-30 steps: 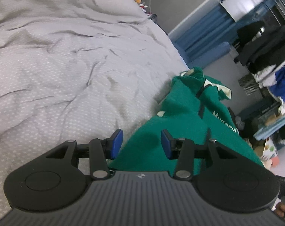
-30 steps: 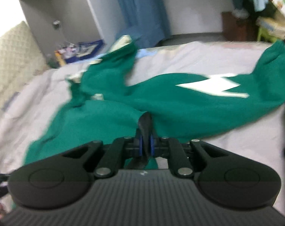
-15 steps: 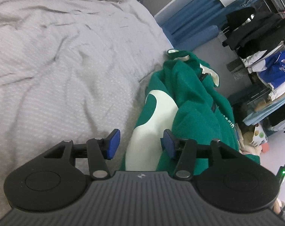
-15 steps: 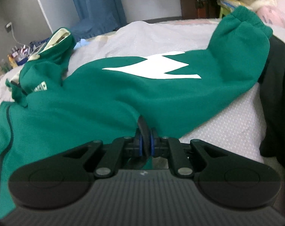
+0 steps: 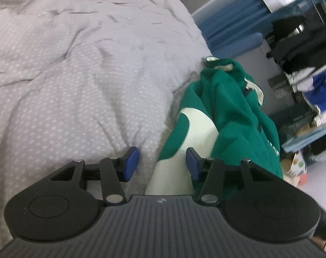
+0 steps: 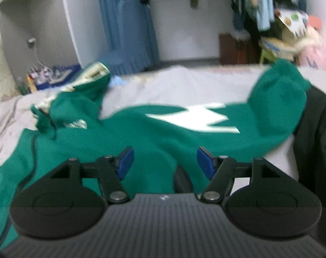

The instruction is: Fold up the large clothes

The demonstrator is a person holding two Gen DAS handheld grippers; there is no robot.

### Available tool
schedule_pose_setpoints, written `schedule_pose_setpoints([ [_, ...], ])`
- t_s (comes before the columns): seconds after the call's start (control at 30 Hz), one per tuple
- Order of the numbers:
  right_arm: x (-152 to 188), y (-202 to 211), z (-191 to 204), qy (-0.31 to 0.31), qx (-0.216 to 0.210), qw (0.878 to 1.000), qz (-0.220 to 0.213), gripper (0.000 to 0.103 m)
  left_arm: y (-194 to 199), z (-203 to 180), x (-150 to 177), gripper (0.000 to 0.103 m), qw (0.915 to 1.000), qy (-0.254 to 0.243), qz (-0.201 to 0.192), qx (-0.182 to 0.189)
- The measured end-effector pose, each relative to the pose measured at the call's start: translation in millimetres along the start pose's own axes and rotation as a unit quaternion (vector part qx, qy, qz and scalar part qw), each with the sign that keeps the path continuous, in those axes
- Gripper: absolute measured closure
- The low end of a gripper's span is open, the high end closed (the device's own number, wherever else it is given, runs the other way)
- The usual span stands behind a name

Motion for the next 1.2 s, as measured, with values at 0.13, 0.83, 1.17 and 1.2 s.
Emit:
schedule_pose_setpoints([
  [0.13, 1.9, 10.7, 22.5, 0.018, -0.039, 0.999, -0.011, 0.036, 3.8, -9.0, 3.4, 0.055, 0.9997, -0.021, 0.013, 0.004],
  [0.83, 62.9, 17.7, 126.5, 0.172, -0.138, 0.975, 0.019, 0.036, 68.4, -44.5, -19.3, 0.099, 0.9904, -0.052, -0.127, 0.016],
  [1.17, 65.9, 11.8, 117.5, 0.151, -0.149, 0.976, 0.038, 0.036, 144.7, -59.1, -40.4, 0.103, 0.9627, -0.104, -0.25, 0.004],
  [1.2, 66.4, 11.8, 117.3, 0.149, -0.153, 0.976, 0.041, 0.036, 153.3, -58.6, -42.6, 0.103, 0.9607, -0.107, -0.256, 0.012],
])
Point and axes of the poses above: each gripper's, at about its wrist camera, not at the fingertips, and y roughly against the way its jaws point, z to its left, x to its underside, the point moved 6 cm from there along -y, roughly the way its jaws point, and after that the axes turned 5 degrees about -y, right-handed, at the moved point
